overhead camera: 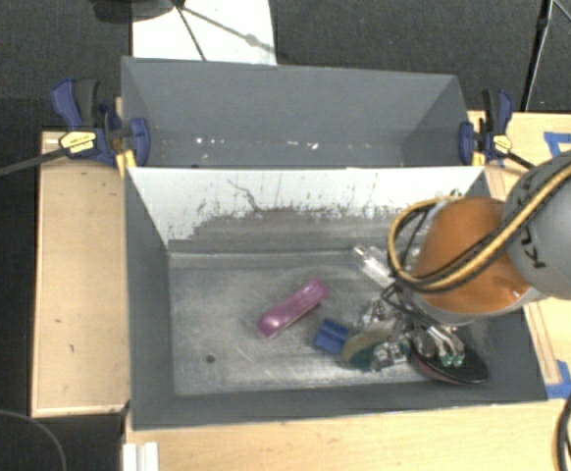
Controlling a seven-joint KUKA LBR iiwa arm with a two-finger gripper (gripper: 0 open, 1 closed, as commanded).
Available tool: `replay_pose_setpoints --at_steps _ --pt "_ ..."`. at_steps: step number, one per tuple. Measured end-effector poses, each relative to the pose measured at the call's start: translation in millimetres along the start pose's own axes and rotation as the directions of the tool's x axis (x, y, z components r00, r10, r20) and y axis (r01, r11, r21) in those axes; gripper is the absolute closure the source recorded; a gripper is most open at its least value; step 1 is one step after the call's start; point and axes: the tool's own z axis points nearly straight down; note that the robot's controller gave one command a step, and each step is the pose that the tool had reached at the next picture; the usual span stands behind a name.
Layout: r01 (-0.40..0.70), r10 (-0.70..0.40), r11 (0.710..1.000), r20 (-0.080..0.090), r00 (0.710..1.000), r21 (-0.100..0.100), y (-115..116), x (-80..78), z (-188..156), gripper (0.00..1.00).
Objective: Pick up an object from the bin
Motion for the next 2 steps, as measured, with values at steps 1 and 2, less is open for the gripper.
replay_pose_setpoints --at_steps 1,2 --pt "-0.008 0.008 1.0 -0.006 1.0 -0.001 -2.0 -25.0 -83.7 1.0" --pt "0.002 -0.002 1.0 -0.006 1.0 0.0 -5.7 -35.6 -176.7 1.0"
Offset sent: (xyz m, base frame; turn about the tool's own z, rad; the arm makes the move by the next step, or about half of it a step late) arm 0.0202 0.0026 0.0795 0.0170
